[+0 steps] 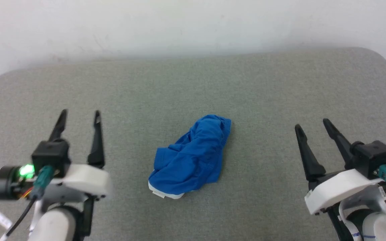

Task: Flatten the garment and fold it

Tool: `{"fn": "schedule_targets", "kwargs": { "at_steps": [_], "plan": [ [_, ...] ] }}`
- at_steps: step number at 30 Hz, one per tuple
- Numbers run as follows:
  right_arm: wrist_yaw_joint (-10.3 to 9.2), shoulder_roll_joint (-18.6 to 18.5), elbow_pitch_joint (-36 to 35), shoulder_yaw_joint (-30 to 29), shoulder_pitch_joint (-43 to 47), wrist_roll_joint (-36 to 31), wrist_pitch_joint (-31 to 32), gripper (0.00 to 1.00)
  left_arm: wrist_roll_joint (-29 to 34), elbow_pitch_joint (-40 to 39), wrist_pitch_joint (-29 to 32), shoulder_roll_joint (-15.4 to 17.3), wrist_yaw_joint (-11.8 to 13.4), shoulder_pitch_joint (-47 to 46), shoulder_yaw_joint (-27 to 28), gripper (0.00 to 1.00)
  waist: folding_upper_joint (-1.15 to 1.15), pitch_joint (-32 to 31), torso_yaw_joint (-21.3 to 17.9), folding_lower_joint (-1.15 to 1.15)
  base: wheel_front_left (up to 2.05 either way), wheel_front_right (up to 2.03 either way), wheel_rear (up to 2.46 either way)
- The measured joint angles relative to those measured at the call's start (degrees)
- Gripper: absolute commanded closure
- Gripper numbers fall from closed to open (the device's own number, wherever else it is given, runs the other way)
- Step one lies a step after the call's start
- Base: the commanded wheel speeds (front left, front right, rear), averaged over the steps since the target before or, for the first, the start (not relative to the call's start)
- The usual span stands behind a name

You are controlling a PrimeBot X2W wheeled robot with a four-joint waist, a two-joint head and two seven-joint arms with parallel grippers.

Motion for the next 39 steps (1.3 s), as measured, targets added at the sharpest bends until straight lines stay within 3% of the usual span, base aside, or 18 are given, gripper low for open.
{"fn": "schedule_targets", "kwargs": {
  "at_steps": [11,25,36,37,39],
  "plan": [
    [0.00,-0.25,4.83,1.65,1.68,0.19,5.00,0.00,-0.63,-1.74,-2.68,1.51,1.65,6.21,2.69,0.00,0.00,-1.21,3.45,0.00,0.00,0.00,0.00],
    [-0.05,-4.50,20.59,12.71,-7.89,15.58,23.96,0.00,-0.74,-1.85,-5.94,-0.45,1.82,5.45,0.74,0.00,0.00,0.47,10.96,0.01,0.00,0.00,0.00],
    [-0.07,-5.11,31.70,16.21,-16.70,19.11,24.66,0.00,-1.10,-0.42,-8.32,-2.65,1.86,3.01,-0.56,0.00,0.00,4.11,14.88,0.01,0.00,0.00,0.00],
    [-0.05,-5.08,32.22,16.71,-17.20,19.48,24.26,0.18,-1.15,-0.21,-8.44,-2.75,1.86,2.81,-0.63,0.00,0.00,4.36,15.16,0.01,0.00,0.00,0.00],
    [-0.05,-4.82,33.25,17.35,-17.89,20.59,23.87,0.91,-1.23,0.16,-8.84,-2.83,1.87,2.60,-0.66,0.00,0.00,4.70,15.62,0.01,0.00,0.00,0.00]
  ]
}}
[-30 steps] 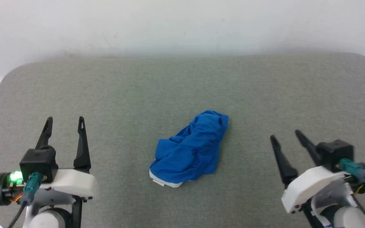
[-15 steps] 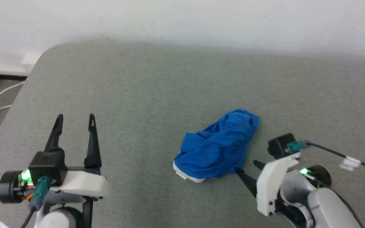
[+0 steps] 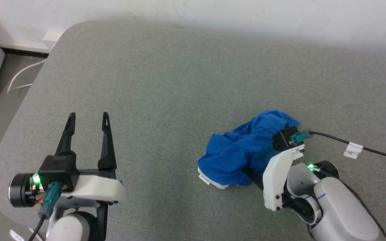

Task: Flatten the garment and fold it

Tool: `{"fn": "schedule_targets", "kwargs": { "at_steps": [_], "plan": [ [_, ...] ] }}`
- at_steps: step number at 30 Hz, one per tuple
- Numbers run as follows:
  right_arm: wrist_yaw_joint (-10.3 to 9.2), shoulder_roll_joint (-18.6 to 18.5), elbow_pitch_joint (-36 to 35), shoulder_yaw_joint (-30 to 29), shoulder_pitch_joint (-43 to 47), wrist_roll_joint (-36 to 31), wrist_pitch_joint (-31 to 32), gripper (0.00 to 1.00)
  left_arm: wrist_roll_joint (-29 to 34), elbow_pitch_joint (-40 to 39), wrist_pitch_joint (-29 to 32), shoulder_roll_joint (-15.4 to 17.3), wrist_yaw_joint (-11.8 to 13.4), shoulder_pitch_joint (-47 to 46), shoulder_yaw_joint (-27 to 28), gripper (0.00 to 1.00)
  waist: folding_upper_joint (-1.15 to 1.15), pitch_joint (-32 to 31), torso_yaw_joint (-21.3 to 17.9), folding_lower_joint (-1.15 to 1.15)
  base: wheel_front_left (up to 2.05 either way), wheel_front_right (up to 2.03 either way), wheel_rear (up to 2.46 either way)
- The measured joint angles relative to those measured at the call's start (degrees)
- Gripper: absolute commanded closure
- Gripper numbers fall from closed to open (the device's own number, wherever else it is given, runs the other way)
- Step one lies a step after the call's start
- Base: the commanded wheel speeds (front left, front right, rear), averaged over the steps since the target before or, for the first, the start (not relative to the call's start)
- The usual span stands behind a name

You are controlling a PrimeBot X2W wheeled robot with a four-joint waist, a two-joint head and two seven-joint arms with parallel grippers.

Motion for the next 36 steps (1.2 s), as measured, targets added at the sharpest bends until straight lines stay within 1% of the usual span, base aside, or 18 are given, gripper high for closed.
{"fn": "schedule_targets", "kwargs": {
  "at_steps": [1,5,9,14,18,21,24,26,29,32,36],
  "plan": [
    [0.00,-0.01,0.40,0.41,-0.22,0.46,-0.37,1.00,0.00,0.19,-0.02,0.00,0.00,0.00,-0.01,0.00,0.00,0.10,0.18,0.00,0.00,0.00,0.00],
    [0.00,-0.31,0.68,1.33,-0.60,1.48,-2.08,1.00,0.00,0.64,-0.04,0.01,0.36,0.00,0.02,0.00,0.00,-0.26,0.19,0.00,0.00,0.00,0.00],
    [0.00,-1.55,-1.66,2.00,-1.21,2.37,-3.56,1.00,-0.03,0.82,0.00,0.00,0.49,0.01,-0.14,0.00,0.00,-0.91,-0.53,0.00,0.00,0.00,0.00],
    [0.00,-5.36,-7.09,2.40,-2.49,3.15,-3.18,1.00,-0.10,0.78,0.59,0.09,0.68,0.09,-0.31,0.00,0.00,-1.73,-1.94,-0.01,0.00,0.00,0.00],
    [0.00,-9.78,-11.31,1.25,-2.71,3.39,-0.94,1.00,-0.31,0.46,1.46,0.18,1.13,0.40,-0.36,0.00,0.00,-2.21,-3.52,-0.01,0.00,0.00,0.00],
    [0.00,-13.10,-13.62,-1.18,-2.42,3.24,0.30,1.00,-0.36,-0.04,1.90,0.19,1.52,0.87,-0.38,0.00,0.00,-2.36,-4.81,-0.01,0.00,0.00,0.00],
    [0.00,-16.22,-14.57,-4.25,-0.48,1.60,0.76,1.00,-0.44,-0.45,2.20,0.14,1.70,1.48,-0.54,0.00,0.00,-2.27,-6.07,-0.01,0.00,0.00,0.00],
    [0.00,-18.14,-14.48,-6.71,1.79,-0.13,0.69,1.00,-0.44,-0.86,2.60,0.14,1.98,1.52,-0.67,0.00,0.00,-2.04,-6.80,-0.01,0.00,0.00,0.00],
    [0.00,-19.73,-12.83,-10.94,5.67,-3.01,0.49,1.00,-0.43,-1.40,2.96,0.13,2.01,1.52,-0.88,0.00,0.00,-1.31,-7.59,-0.01,0.00,0.00,0.00],
    [0.00,-19.64,-10.53,-15.51,9.76,-6.27,-0.10,1.00,-0.43,-1.60,3.11,0.14,2.03,1.52,-0.96,0.00,0.00,-0.43,-8.13,-0.01,0.00,0.00,0.00],
    [0.00,-16.95,-7.20,-21.09,14.21,-10.76,-1.76,1.00,-0.43,-1.70,3.13,0.18,2.38,1.52,-0.97,0.00,0.00,0.41,-8.64,-0.01,0.00,0.00,0.00]
  ]
}}
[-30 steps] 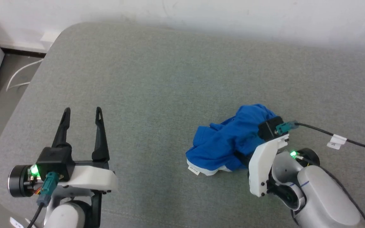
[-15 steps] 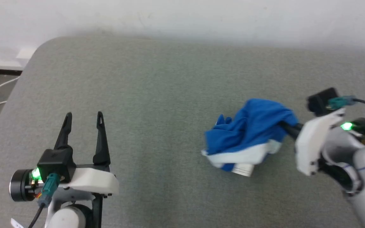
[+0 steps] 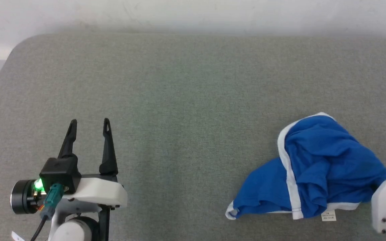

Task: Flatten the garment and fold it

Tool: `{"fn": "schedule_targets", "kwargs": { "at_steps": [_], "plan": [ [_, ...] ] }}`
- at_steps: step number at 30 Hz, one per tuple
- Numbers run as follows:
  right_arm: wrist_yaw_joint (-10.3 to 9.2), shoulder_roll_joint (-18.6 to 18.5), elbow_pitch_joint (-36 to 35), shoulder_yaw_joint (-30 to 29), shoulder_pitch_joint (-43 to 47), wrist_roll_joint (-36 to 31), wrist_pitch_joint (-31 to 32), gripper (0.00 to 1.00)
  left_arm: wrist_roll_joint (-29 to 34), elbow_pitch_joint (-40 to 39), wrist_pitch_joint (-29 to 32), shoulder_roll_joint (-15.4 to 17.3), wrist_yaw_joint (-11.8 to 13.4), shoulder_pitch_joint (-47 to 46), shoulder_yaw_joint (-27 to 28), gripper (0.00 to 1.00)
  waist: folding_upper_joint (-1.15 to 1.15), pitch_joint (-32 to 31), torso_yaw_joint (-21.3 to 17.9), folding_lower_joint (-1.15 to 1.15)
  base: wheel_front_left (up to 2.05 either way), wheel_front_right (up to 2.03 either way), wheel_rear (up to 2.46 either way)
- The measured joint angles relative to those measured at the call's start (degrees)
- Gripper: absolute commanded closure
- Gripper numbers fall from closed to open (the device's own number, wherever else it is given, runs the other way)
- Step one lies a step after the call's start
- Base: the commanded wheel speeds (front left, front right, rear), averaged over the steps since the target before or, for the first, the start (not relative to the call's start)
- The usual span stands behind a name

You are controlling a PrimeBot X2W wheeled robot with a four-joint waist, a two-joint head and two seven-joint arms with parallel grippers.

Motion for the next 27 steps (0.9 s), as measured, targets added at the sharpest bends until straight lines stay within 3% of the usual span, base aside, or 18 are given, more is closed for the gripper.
{"fn": "schedule_targets", "kwargs": {
  "at_steps": [1,2,3,9,15,20,27],
  "plan": [
    [0.00,1.16,0.59,-0.87,0.70,-0.78,-0.27,0.79,0.00,0.00,0.08,0.01,0.12,0.01,0.01,0.00,0.00,0.12,-0.11,0.00,0.00,0.00,0.00],
    [0.00,2.36,0.97,-1.40,1.24,-1.64,-0.64,0.21,0.00,0.00,0.12,0.03,0.13,0.01,0.05,0.00,0.00,0.22,-0.22,0.00,0.00,0.00,0.00],
    [0.00,3.44,1.07,-1.62,1.68,-2.60,-1.31,0.00,0.00,0.00,0.15,0.07,0.13,0.01,0.07,0.00,0.00,0.28,-0.34,0.00,0.00,0.00,0.00],
    [0.01,8.97,-0.48,-7.82,2.16,-6.48,-11.27,0.00,-0.01,0.19,0.53,0.35,0.13,0.15,-0.16,0.00,0.00,-0.52,-0.55,0.00,0.00,0.00,0.00],
    [0.01,11.46,-6.44,-11.55,4.65,-9.06,-18.16,0.00,-0.02,0.46,1.07,0.91,0.13,0.31,-0.24,0.00,0.00,-2.24,-0.52,0.00,0.00,0.00,0.00],
    [0.00,11.04,-12.74,-8.93,7.89,-7.00,-14.07,0.00,-0.19,0.49,1.78,1.31,0.23,1.68,-0.29,0.00,0.00,-3.98,-0.68,-0.01,0.00,0.00,0.00],
    [0.00,6.06,-20.18,3.56,11.93,1.58,2.50,0.00,-0.53,0.41,2.60,1.66,0.24,2.30,-0.78,0.00,0.00,-5.92,-0.84,-0.01,0.00,0.00,0.00]
  ]
}}
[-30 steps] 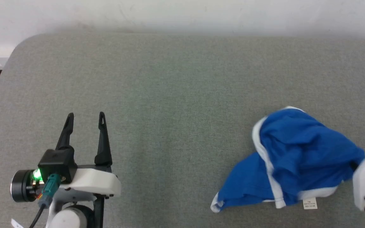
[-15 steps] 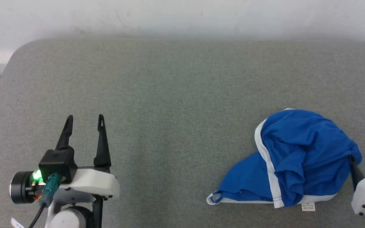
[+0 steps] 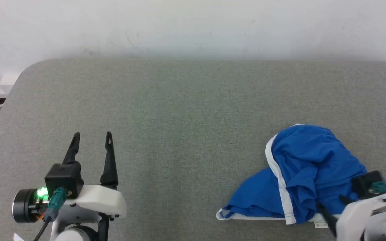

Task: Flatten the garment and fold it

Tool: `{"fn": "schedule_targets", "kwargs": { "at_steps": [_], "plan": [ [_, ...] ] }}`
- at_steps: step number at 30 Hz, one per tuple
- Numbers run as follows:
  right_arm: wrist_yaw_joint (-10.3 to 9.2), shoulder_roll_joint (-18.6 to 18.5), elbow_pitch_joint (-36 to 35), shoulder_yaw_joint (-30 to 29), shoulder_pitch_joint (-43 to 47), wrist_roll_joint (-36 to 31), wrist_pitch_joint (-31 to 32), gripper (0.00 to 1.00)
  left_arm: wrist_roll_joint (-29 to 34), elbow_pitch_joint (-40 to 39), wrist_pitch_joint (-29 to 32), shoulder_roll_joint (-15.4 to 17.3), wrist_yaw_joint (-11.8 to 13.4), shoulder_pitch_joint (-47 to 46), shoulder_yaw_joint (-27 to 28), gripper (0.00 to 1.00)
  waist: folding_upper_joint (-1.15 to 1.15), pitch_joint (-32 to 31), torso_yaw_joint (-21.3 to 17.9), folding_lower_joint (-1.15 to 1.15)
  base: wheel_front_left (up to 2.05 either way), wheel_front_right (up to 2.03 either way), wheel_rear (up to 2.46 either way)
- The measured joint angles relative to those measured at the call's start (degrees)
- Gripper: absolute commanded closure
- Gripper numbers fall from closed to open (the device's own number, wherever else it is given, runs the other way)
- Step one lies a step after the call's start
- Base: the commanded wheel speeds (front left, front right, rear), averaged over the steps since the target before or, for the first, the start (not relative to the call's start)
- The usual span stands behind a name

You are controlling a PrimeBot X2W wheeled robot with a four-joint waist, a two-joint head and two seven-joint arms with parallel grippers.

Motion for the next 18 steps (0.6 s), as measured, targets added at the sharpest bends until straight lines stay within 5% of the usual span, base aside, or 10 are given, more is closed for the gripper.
{"fn": "schedule_targets", "kwargs": {
  "at_steps": [6,13,14,16,18],
  "plan": [
    [0.00,-0.90,-0.14,5.43,-1.11,2.53,7.99,0.00,-0.04,-0.27,0.41,0.04,-0.01,0.00,-0.66,0.00,0.00,-0.19,0.42,0.00,0.00,0.00,0.00],
    [0.00,1.08,8.87,8.42,-8.06,1.85,8.59,0.00,-0.04,-0.51,0.38,-0.15,-0.02,-0.04,-1.59,0.00,0.00,1.03,1.46,0.01,0.00,0.00,0.00],
    [0.00,1.44,10.38,8.81,-9.02,1.93,8.60,0.52,-0.04,-0.48,0.38,-0.22,-0.02,-0.04,-1.66,0.00,0.00,1.29,1.62,0.01,0.00,0.00,0.00],
    [0.00,1.67,13.06,10.00,-10.88,1.99,9.10,1.00,-0.05,-0.42,0.32,-0.33,-0.03,-0.10,-1.89,0.00,0.00,1.77,1.94,0.01,0.00,0.00,0.00],
    [0.00,1.64,14.73,10.77,-12.61,2.21,9.51,1.00,-0.05,-0.34,0.27,-0.48,-0.03,-0.28,-2.15,0.00,0.00,2.20,2.35,0.01,0.00,0.00,0.00]
  ]
}}
